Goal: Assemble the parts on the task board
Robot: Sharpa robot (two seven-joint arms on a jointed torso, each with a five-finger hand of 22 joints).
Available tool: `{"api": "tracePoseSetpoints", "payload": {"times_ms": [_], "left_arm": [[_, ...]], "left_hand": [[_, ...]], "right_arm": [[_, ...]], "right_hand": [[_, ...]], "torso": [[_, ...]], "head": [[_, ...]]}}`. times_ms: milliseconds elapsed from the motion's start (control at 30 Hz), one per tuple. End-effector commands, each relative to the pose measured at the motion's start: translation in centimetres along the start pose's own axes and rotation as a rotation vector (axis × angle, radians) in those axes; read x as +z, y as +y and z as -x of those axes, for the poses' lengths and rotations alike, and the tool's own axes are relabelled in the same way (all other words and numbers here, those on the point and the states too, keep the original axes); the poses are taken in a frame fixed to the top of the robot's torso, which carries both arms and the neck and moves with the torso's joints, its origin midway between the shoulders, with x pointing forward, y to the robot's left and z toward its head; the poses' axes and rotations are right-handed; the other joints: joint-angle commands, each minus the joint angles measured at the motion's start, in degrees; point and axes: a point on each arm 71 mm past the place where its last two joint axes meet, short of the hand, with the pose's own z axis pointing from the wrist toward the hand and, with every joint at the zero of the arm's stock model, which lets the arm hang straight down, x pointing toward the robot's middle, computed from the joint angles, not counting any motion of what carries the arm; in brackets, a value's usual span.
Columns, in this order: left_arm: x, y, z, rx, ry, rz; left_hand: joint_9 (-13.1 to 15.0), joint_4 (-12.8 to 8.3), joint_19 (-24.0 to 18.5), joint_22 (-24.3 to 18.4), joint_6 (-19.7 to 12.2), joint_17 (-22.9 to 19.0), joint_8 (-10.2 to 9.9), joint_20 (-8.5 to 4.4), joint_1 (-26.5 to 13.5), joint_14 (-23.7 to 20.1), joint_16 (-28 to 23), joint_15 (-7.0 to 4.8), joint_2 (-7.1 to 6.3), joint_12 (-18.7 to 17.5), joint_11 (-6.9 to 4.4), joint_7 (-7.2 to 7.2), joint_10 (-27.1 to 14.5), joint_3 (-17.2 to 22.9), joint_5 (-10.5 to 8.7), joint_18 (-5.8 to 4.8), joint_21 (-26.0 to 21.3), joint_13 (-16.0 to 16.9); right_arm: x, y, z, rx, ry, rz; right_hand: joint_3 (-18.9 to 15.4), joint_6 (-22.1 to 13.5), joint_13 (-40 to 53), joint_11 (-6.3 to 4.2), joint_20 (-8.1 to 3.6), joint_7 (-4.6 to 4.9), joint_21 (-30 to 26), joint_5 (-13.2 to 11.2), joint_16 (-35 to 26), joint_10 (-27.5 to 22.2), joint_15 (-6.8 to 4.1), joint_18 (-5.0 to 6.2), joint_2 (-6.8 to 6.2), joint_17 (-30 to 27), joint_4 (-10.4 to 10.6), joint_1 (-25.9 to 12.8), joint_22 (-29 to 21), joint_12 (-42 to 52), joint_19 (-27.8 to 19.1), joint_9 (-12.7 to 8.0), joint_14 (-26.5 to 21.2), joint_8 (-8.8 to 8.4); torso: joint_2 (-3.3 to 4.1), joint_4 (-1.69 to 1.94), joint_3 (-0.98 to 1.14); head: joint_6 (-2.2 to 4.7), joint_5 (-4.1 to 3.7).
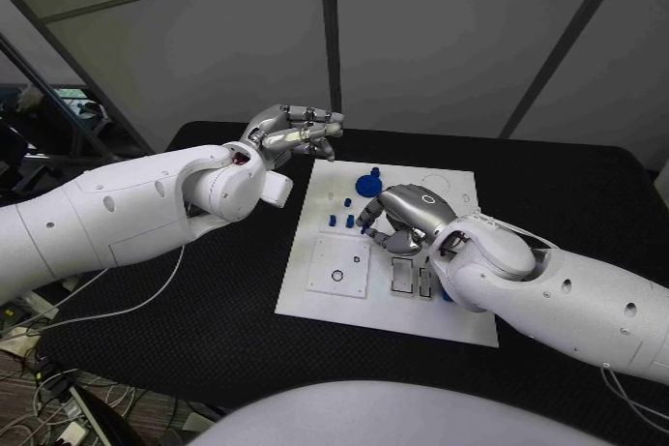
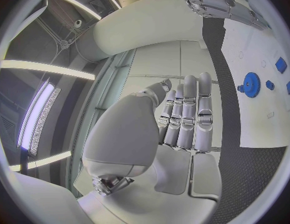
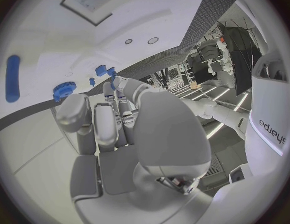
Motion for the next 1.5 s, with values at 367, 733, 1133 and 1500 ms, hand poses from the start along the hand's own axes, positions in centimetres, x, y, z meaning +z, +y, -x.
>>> {"api": "tracePoseSetpoints", "payload": {"times_ms": [367,733,1133,1500], "left_arm": [[0.3,-0.3,0.0,-0.004,0.002,-0.022],[0.3,-0.3,0.0,-0.004,0.002,-0.021],[0.4,-0.2,0.1,-0.004,0.002,-0.017],[0.5,-0.2,0.1,-0.004,0.002,-0.014]], "left_hand": [[-0.07,-0.43,-0.07,0.1,0.01,-0.14,0.15,-0.4,0.41,-0.21,-0.22,-0.14,0.14,0.31,-0.04,0.28,-0.12,0.04,0.19,0.13,0.39,-0.1],[-0.08,-0.44,-0.09,0.12,-0.03,-0.18,0.14,-0.4,0.37,-0.2,-0.22,-0.13,0.15,0.32,-0.02,0.29,-0.14,0.04,0.18,0.12,0.41,-0.12],[-0.08,-0.44,-0.09,0.12,-0.03,-0.18,0.14,-0.4,0.37,-0.2,-0.22,-0.13,0.15,0.32,-0.02,0.29,-0.14,0.04,0.18,0.12,0.41,-0.12],[-0.08,-0.41,-0.11,0.14,-0.05,-0.23,0.16,-0.39,0.28,-0.19,-0.21,-0.1,0.2,0.34,-0.01,0.3,-0.15,0.03,0.17,0.1,0.44,-0.16]], "right_arm": [[-0.5,0.4,-2.4,0.018,0.111,0.021],[-0.7,0.6,-2.9,0.021,0.145,0.023],[-0.6,0.9,-3.1,0.025,0.151,0.032],[-0.6,1.0,-3.1,0.026,0.152,0.033]], "right_hand": [[0.02,0.07,0.14,-0.52,0.19,0.38,0.59,0.07,0.38,0.65,-0.15,-0.43,-0.09,0.15,0.29,-0.91,0.34,-0.48,0.34,-0.01,2.52,-0.29],[-0.01,0.06,0.15,-0.52,0.19,0.37,0.6,0.08,0.4,0.65,-0.14,-0.42,-0.08,0.15,0.3,-0.97,0.34,-0.5,0.32,-0.01,2.52,-0.3],[-0.02,0.07,0.15,-0.52,0.19,0.37,0.6,0.09,0.4,0.65,-0.14,-0.42,-0.07,0.14,0.3,-0.98,0.34,-0.5,0.32,-0.01,2.52,-0.3],[-0.03,0.07,0.16,-0.53,0.2,0.36,0.6,0.11,0.4,0.66,-0.14,-0.41,-0.04,0.11,0.31,-1.02,0.33,-0.52,0.29,0.0,2.52,-0.3]], "torso": [[-0.14,0.02,0.04],[-0.1,-0.04,0.01],[-0.06,-0.07,0.03],[-0.13,-0.04,0.08]], "head": [[-0.87,1.74],[-1.43,2.0],[-1.71,2.02],[-1.71,1.89]]}}
